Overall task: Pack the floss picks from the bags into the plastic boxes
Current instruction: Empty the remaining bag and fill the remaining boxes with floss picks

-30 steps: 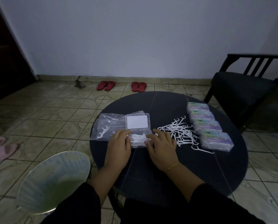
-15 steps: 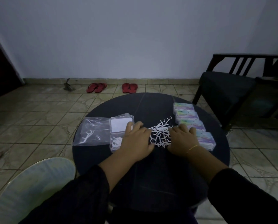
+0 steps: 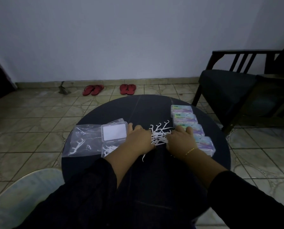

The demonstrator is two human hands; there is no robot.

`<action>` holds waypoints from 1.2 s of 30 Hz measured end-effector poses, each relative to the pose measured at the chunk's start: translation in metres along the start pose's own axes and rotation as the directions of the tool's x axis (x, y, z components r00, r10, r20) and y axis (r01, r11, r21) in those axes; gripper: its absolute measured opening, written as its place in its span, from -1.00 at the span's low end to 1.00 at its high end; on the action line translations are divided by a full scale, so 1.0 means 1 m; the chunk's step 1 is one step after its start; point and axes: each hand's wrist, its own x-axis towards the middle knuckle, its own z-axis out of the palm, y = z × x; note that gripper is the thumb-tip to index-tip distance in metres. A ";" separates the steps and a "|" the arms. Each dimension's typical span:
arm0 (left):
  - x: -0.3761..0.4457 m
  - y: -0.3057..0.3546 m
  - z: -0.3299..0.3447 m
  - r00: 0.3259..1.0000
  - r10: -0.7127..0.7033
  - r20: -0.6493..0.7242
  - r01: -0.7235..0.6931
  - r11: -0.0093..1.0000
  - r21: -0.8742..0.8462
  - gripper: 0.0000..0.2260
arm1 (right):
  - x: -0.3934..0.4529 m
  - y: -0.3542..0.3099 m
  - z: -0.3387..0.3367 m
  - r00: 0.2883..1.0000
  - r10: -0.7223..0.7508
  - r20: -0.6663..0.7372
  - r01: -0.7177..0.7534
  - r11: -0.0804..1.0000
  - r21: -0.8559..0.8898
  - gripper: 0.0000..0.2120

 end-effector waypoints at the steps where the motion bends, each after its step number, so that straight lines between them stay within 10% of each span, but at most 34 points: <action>1: 0.000 0.000 0.000 1.000 -0.009 -0.018 0.009 1.000 -0.006 -0.62 | -0.001 -0.001 0.001 1.000 0.011 -0.020 -0.011 1.000 0.012 -0.76; 6: 0.000 0.006 0.004 0.995 -0.073 -0.069 0.072 0.997 -0.018 -0.90 | -0.007 -0.006 0.006 0.994 0.055 -0.094 -0.050 0.997 0.054 -0.74; 26: -0.028 -0.021 -0.015 0.914 -0.183 -0.362 0.068 0.949 -0.307 -0.75 | -0.015 -0.008 -0.015 0.901 0.397 -0.176 -0.233 0.783 0.576 -0.76; 31: -0.046 -0.046 -0.016 0.869 -0.352 -0.347 0.062 0.774 -0.630 -0.79 | -0.018 -0.023 -0.018 0.898 0.379 -0.224 -0.141 0.729 0.670 -0.78; 36: -0.071 -0.069 -0.012 0.871 -0.436 -0.228 -0.075 0.341 -0.937 -0.73 | -0.018 -0.042 -0.019 0.903 0.357 -0.240 -0.108 0.727 0.678 -0.81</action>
